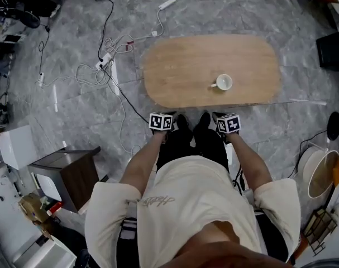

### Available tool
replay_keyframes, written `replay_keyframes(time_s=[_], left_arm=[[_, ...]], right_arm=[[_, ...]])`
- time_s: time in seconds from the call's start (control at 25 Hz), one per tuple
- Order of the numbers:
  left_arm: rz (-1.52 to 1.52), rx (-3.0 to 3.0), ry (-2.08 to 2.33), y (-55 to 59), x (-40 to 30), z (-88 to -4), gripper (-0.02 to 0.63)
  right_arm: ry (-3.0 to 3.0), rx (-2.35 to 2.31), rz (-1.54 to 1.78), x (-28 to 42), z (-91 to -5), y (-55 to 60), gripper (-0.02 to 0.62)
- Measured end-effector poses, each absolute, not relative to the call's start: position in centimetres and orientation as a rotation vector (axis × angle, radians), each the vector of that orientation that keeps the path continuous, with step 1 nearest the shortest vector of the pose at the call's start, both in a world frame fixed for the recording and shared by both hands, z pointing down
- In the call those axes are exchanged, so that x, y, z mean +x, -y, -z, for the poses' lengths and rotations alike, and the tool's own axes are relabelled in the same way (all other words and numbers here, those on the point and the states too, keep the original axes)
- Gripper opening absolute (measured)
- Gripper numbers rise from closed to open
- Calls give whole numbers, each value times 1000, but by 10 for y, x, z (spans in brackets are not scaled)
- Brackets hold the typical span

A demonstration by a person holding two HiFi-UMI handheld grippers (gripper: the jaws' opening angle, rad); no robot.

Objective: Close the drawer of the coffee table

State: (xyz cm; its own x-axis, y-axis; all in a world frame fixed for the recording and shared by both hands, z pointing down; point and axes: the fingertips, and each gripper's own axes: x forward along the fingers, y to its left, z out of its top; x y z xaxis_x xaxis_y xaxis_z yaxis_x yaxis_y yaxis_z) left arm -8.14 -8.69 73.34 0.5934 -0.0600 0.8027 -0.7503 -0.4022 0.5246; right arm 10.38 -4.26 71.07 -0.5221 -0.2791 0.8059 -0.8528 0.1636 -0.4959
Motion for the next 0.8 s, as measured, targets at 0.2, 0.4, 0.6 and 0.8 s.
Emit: replay_keyframes(time_s=[0.2, 0.4, 0.6, 0.8], left_arm=[[-779, 1928, 722, 100, -81, -673, 5], [-673, 2079, 767, 118, -85, -595, 5], [-581, 2149, 840, 133, -90, -527, 5], [-528, 2311, 881, 144, -88, -457, 5]], right_arm=[[2025, 1135, -1320, 95, -646, 67, -5], [2161, 1198, -1142, 89, -568, 86, -5], [2339, 1173, -860, 74, -480, 109, -5], [2473, 1161, -675, 54, -403, 121, -5]])
